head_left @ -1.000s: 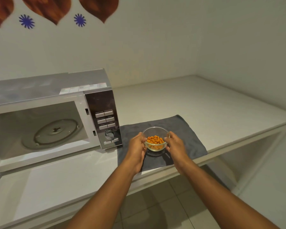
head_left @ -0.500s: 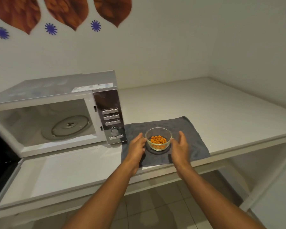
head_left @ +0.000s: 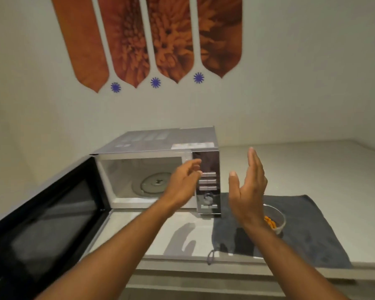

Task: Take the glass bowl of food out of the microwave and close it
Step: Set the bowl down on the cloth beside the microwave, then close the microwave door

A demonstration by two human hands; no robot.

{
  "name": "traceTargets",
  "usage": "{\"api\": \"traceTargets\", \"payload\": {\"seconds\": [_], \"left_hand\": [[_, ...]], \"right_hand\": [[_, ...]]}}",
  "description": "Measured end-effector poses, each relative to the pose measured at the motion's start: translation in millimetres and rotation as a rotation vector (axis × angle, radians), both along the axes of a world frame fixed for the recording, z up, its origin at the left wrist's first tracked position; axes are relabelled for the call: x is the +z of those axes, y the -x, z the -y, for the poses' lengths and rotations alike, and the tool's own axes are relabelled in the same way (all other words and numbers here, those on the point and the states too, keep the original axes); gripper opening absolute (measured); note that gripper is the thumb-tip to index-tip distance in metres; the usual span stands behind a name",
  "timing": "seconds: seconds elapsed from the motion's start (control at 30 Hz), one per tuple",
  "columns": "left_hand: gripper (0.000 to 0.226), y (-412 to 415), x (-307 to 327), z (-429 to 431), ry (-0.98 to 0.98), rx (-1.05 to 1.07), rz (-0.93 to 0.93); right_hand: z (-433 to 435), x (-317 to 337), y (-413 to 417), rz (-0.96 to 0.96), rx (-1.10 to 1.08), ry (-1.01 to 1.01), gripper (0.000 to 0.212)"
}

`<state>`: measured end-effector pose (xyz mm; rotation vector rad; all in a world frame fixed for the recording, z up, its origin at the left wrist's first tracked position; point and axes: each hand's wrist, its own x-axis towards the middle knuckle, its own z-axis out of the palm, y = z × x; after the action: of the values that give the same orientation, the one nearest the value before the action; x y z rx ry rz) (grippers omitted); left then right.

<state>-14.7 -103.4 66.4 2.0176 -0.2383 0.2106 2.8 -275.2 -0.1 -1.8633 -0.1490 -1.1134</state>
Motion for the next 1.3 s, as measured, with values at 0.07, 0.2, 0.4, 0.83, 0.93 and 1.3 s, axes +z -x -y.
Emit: {"api": "traceTargets", "payload": {"seconds": [0.07, 0.2, 0.4, 0.83, 0.93, 1.3], "left_hand": [[0.044, 1.9, 25.3, -32.3, -0.074, 0.075, 0.042], [0.052, 9.1, 60.6, -96.7, -0.310, 0.271, 0.055], [0.037, 35.7, 90.5, -185.4, -0.680, 0.470, -0.082], [0.038, 51.4, 93.2, -284.6, -0.856, 0.588, -0.304], [0.031, 55.8, 97.8, -277.7, -0.827, 0.576, -0.310], [0.023, 46.1, 83.7, -240.5, -0.916, 0.461, -0.149]], "right_hand": [[-18.2, 17.1, -11.7, -0.008, 0.015, 0.123, 0.070], [-43.0, 36.4, -38.6, -0.075, 0.016, 0.380, 0.071], [-68.6, 43.9, -64.9, -0.159, -0.048, 0.663, 0.071], [-82.9, 42.6, -69.7, -0.249, -0.169, 0.841, 0.058], [-79.5, 44.0, -70.4, -0.254, -0.153, 0.860, 0.056], [-70.4, 52.6, -68.9, -0.246, -0.111, 0.894, 0.053]]}}
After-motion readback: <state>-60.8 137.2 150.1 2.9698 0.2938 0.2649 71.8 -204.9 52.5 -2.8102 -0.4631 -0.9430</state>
